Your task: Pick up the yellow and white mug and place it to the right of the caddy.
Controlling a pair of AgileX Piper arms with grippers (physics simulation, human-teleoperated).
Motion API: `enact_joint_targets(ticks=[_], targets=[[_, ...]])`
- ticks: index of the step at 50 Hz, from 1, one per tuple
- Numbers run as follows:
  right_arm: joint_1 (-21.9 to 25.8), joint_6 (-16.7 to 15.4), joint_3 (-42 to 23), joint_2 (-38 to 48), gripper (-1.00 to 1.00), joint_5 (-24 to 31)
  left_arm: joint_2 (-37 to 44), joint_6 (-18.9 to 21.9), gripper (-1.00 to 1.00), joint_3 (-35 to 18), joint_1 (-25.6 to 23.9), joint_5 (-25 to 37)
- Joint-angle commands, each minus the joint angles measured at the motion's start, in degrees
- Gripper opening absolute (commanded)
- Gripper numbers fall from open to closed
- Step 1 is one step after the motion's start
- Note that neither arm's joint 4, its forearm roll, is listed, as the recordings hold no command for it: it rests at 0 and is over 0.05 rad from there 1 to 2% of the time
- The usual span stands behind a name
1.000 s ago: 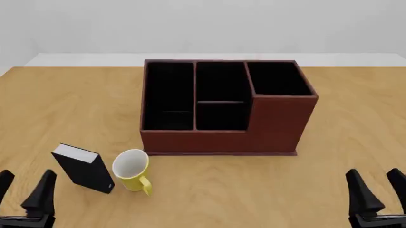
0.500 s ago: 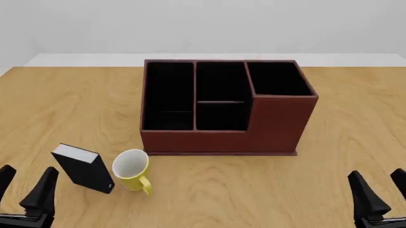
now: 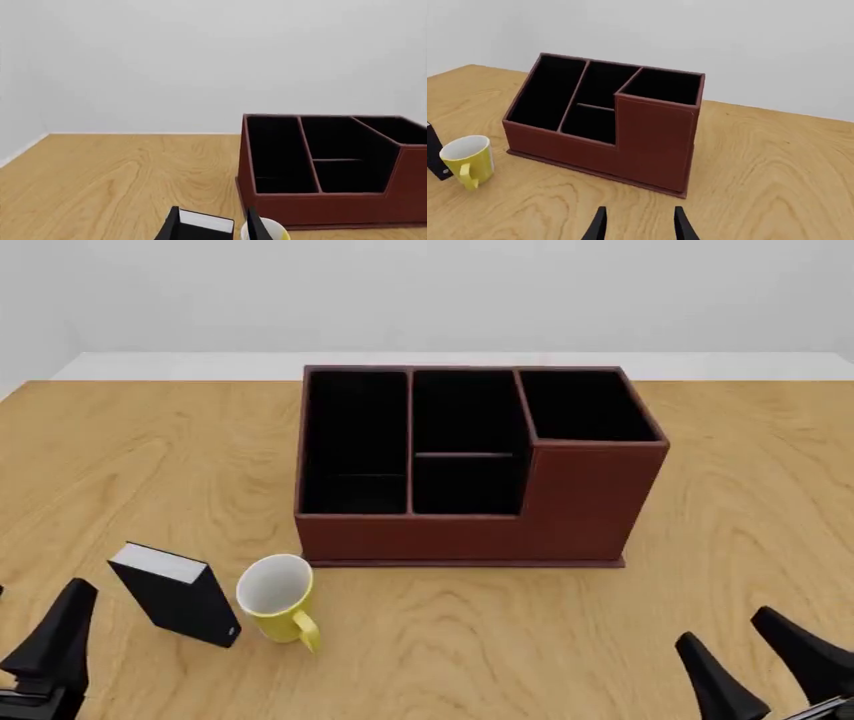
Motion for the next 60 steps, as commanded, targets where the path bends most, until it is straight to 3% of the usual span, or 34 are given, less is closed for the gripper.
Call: enact_joint_targets(ticks=[1, 7, 22, 46, 56, 60], targets=[[5.97, -0.82, 2.08, -0.01, 1.00, -0.72, -0.22, -0.12, 1.00, -2.09, 0.43, 1.47], [7.65, -0.94, 2.23, 0.91, 1.00, -1.46, -0.22, -0.05, 1.00, -2.94, 0.56, 2.01], [11.18, -0.83, 2.24, 17.04, 1.00, -16.71, -0.23, 0.30, 1.00, -4.78, 0.16, 3.26], [19.23, -2.58, 2.12, 53.77, 1.00, -52.16, -0.23, -0.05, 1.00, -5.72, 0.89, 3.77], [21.79, -2.18, 1.31, 66.58, 1.00, -63.55, -0.23, 0.16, 1.00, -6.60, 1.49, 4.11], [22.03, -1.70, 0.47, 68.74, 1.00, -64.72, -0.23, 0.22, 1.00, -6.46, 1.40, 4.02]])
